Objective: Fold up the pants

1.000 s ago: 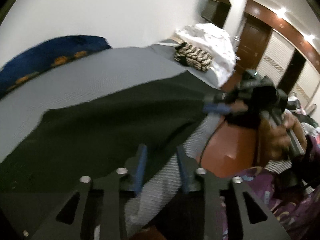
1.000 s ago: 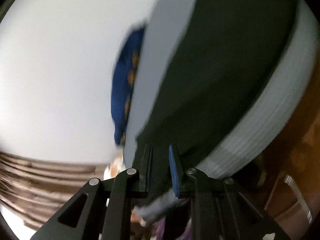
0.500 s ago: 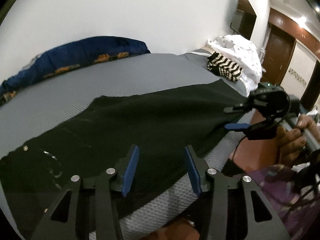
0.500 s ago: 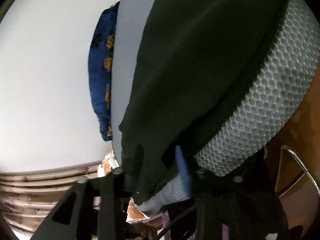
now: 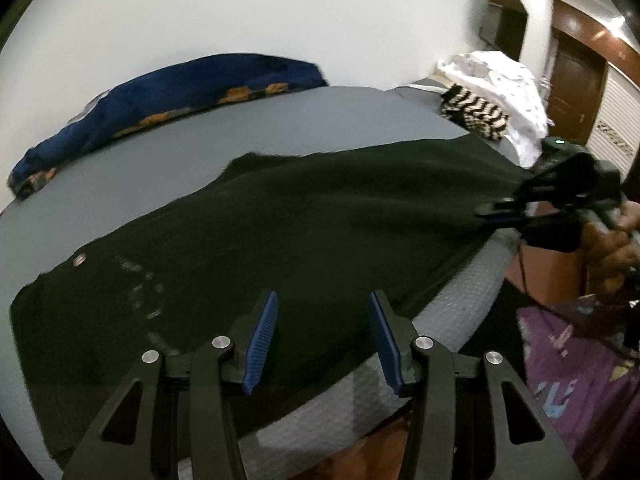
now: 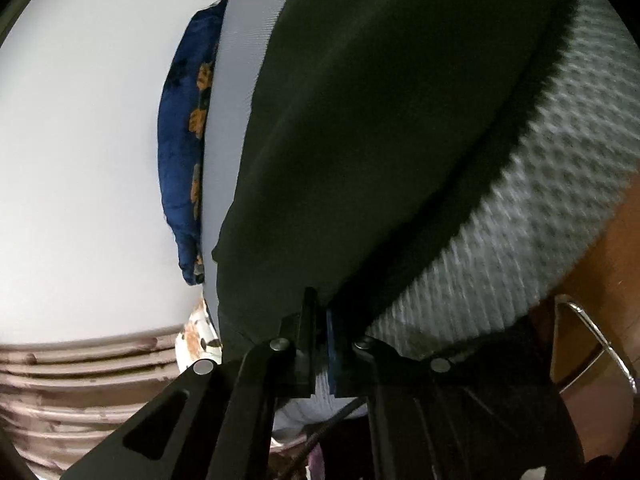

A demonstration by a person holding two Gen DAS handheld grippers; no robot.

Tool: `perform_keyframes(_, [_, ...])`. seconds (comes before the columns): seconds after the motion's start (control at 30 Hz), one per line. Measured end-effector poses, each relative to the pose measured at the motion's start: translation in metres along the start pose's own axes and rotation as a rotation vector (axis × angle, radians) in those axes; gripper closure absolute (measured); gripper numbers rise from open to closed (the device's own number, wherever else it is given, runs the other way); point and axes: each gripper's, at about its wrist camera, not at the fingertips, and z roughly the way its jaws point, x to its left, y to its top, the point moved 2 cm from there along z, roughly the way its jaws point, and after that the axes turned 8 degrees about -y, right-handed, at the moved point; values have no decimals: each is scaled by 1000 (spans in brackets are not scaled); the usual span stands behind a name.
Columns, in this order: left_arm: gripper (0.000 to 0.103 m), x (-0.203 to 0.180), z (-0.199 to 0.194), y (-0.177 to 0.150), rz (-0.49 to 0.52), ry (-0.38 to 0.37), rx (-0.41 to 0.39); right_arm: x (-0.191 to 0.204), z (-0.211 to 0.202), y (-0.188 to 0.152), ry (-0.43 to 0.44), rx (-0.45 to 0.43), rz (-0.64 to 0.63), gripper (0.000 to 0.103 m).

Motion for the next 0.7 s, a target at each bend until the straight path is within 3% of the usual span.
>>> perform_keyframes(0.1, [54, 20, -5, -9, -33, 31, 9, -3, -3, -4, -42, -6, -37, 99])
perform_keyframes(0.2, [54, 35, -6, -16, -65, 53, 29, -13, 3, 3, -26, 5, 7, 99])
perform_keyframes(0.3, [54, 41, -9, -22, -52, 89, 30, -11, -7, 6, 4, -38, 25, 90])
perform_keyframes(0.33, [54, 43, -9, -24, -49, 100, 35, -11, -8, 6, 8, -27, 24, 80])
perform_keyframes(0.47, [54, 49, -15, -27, -44, 105, 39, 5, -5, -6, 44, 23, -37, 68])
perform_keyframes(0.53, [54, 49, -20, -26, -30, 116, 34, 14, 4, -16, 77, 60, -53, 56])
perform_keyframes(0.7, [53, 50, -36, -26, -35, 116, 21, 27, 37, -39, 96, 171, -53, 48])
